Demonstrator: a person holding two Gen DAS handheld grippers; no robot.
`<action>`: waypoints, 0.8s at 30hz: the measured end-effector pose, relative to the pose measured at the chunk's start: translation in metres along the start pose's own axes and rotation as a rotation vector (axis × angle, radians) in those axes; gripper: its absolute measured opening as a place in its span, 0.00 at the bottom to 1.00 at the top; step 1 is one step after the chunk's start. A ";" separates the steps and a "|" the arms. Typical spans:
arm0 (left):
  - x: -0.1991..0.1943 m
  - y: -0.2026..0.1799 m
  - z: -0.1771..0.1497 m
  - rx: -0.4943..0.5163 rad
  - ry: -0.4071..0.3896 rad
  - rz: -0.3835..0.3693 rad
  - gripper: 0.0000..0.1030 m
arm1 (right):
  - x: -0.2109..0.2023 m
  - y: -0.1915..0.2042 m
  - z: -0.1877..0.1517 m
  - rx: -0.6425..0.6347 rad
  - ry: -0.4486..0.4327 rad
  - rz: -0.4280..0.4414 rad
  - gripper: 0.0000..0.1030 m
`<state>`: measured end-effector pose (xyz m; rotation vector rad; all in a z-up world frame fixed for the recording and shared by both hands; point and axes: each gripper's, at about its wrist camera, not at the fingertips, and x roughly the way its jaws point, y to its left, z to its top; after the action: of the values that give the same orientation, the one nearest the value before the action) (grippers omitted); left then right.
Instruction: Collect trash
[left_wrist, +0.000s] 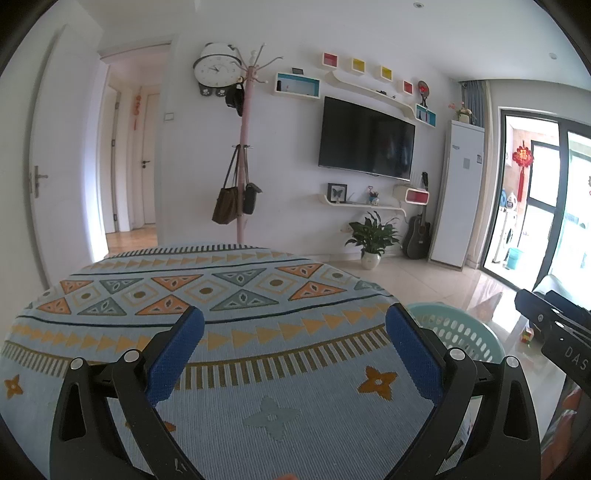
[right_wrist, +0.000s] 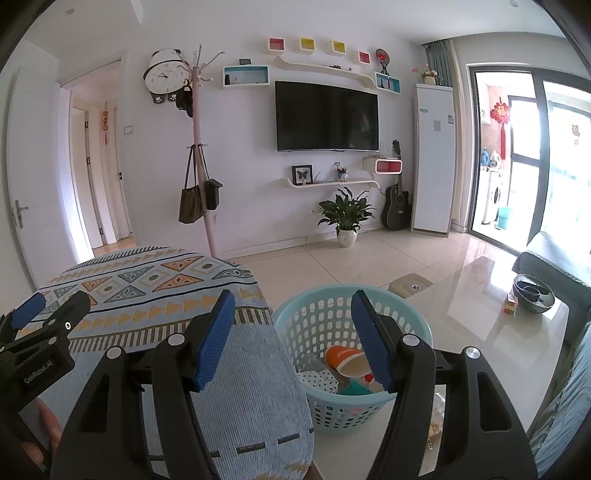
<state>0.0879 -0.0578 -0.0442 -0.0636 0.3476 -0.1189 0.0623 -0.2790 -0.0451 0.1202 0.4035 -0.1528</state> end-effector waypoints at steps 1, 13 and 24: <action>0.000 0.000 0.000 0.000 0.000 0.001 0.93 | 0.000 0.000 0.000 0.000 0.000 0.000 0.60; 0.000 0.001 0.001 0.014 -0.002 0.007 0.93 | 0.001 -0.001 0.001 -0.002 -0.003 0.006 0.60; 0.002 0.003 0.003 0.020 0.001 0.019 0.93 | 0.003 -0.002 0.002 -0.004 -0.002 0.010 0.60</action>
<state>0.0913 -0.0550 -0.0428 -0.0400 0.3480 -0.1032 0.0656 -0.2813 -0.0448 0.1180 0.4015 -0.1422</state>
